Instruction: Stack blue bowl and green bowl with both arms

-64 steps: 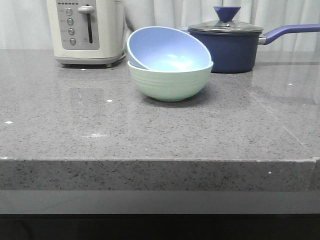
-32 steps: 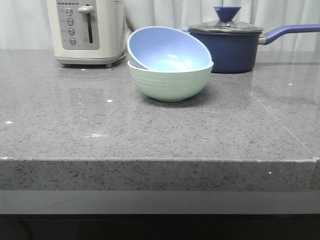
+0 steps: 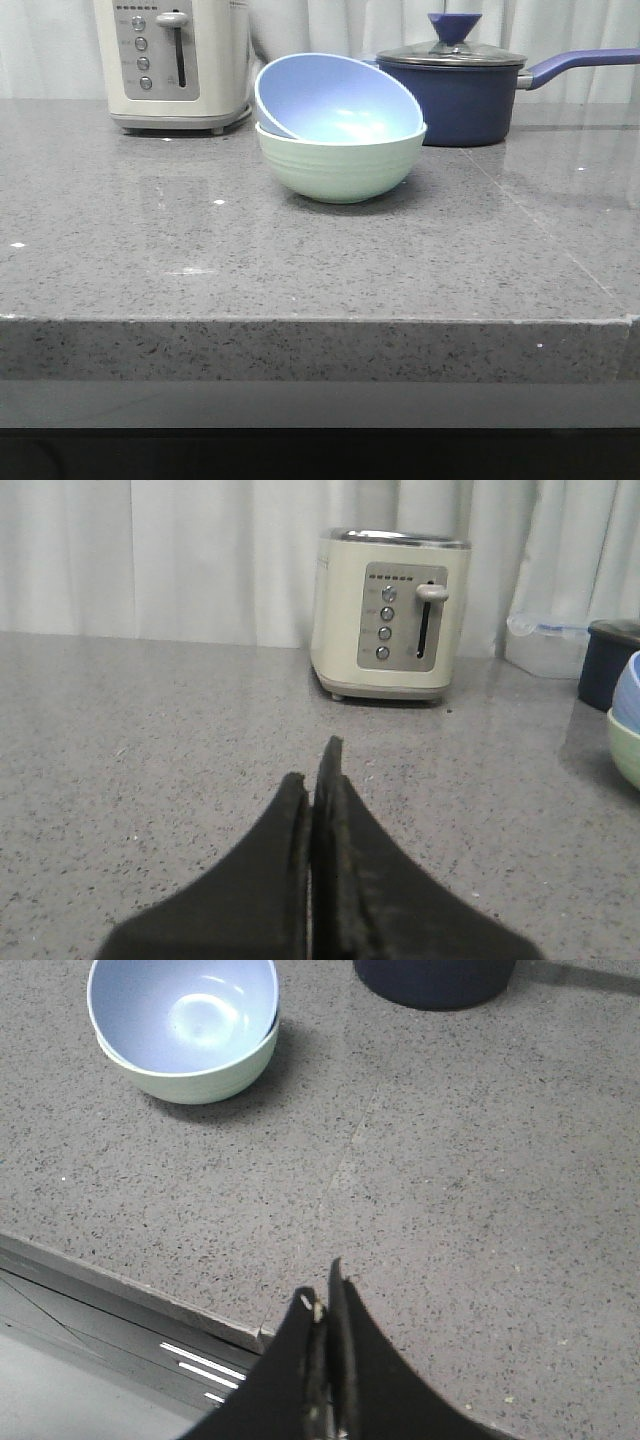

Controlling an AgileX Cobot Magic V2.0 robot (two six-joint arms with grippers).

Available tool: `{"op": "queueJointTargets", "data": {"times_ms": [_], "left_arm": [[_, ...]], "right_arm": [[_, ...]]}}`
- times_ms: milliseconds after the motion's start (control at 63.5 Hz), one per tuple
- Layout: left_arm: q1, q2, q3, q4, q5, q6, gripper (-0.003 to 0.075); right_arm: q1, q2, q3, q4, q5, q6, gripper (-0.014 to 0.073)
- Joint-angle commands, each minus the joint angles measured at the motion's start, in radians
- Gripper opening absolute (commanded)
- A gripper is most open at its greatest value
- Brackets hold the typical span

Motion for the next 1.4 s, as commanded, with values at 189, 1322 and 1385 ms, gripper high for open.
{"op": "queueJointTargets", "data": {"times_ms": [189, 1322, 1385], "left_arm": [[0.013, -0.019, 0.034, -0.028, -0.138, -0.007, -0.002], [0.01, -0.017, 0.034, -0.073, -0.118, -0.007, -0.002], [0.01, -0.017, 0.034, -0.073, -0.118, -0.007, -0.002]], "right_arm": [[-0.003, 0.004, -0.023, -0.007, -0.076, -0.002, -0.0063], [-0.003, 0.004, -0.023, -0.007, -0.076, -0.002, -0.0063], [-0.003, 0.004, -0.023, -0.007, -0.076, -0.002, -0.0063]]}}
